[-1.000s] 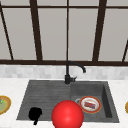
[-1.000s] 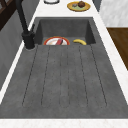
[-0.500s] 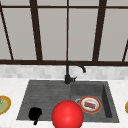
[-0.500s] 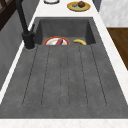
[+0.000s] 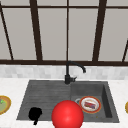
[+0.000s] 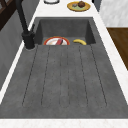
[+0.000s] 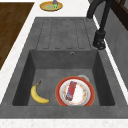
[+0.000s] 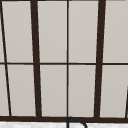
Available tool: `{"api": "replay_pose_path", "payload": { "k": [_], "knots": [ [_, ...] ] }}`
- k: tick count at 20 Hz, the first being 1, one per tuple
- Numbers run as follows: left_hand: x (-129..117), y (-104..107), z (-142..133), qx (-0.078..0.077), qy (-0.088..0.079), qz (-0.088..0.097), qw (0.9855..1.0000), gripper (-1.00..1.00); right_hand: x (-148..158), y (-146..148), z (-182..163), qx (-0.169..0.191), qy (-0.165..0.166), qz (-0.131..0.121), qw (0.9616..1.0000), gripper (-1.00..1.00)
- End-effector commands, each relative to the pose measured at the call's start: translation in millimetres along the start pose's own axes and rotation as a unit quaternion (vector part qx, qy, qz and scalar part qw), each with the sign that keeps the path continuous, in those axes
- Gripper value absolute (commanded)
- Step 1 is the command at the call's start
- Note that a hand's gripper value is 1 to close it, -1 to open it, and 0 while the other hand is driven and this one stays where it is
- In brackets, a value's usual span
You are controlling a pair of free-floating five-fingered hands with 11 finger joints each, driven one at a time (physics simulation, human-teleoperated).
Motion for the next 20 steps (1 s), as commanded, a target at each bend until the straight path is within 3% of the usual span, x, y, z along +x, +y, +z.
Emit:
{"api": "replay_pose_path", "payload": {
  "k": [1,8,15,16,20],
  "knots": [
    [0.0,0.0,0.0,0.0,0.0,0.0,1.0,0.0,8.4,6.3,-17.7,0.044,0.021,0.005,0.9988,-1.0],
    [0.0,0.0,0.0,0.0,0.0,0.0,1.0,0.0,19.1,17.4,-53.1,0.071,0.045,-0.001,0.9964,-1.0],
    [0.0,0.0,0.0,0.0,0.0,0.0,1.0,0.0,10.7,12.6,-92.1,0.01,0.045,0.026,0.9986,-1.0],
    [0.0,0.0,0.0,0.0,0.0,0.0,1.0,0.0,9.8,12.5,-94.5,0.002,0.046,0.027,0.9986,1.0],
    [0.0,0.0,0.0,0.0,0.0,0.0,1.0,0.0,-0.3,7.2,-102.7,-0.027,0.033,0.014,0.999,1.0]
  ]
}}
